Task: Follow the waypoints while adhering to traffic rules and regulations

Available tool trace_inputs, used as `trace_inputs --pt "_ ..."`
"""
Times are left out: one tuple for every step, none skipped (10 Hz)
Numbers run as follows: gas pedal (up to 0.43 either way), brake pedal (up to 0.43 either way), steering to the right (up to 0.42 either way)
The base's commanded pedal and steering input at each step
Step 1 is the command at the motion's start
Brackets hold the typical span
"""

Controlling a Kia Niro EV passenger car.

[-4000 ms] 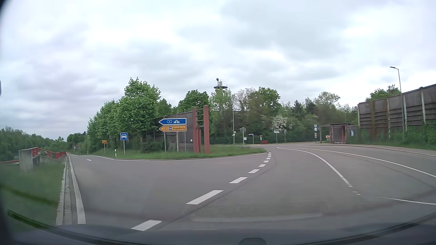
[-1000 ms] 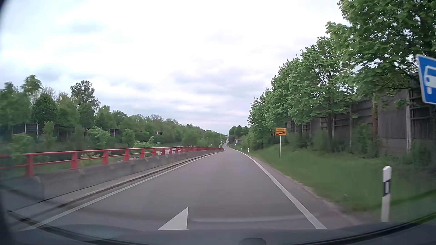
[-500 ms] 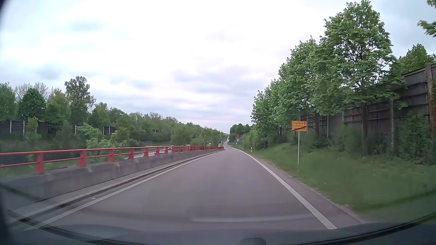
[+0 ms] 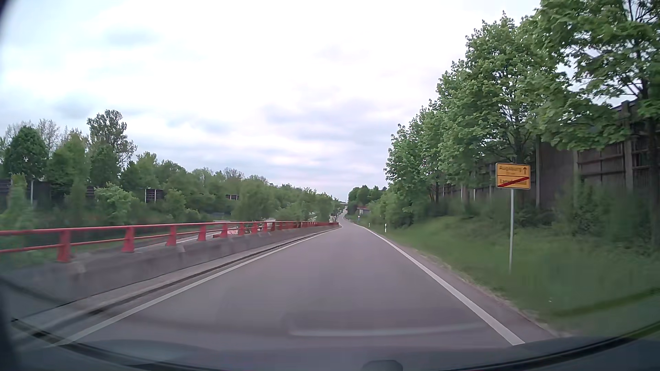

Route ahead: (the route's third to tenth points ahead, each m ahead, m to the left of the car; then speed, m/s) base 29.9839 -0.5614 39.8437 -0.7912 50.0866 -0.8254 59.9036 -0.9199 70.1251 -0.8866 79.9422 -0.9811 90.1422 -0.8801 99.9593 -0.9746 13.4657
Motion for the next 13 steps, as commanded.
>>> trace_inputs --pt "0.311 0.0 0.002" --pt "0.311 0.0 0.003" --pt "0.311 0.0 0.002" --pt "0.311 0.0 0.002" --pt "0.311 0.0 0.002" --pt "0.311 0.0 0.002" --pt "0.311 0.0 0.002" --pt "0.287 0.0 0.002" --pt "0.26 0.0 0.002" --pt "0.26 0.0 0.002" --pt "0.248 0.0 0.002" --pt "0.24 0.0 0.002" --pt "0.24 0.0 0.002"
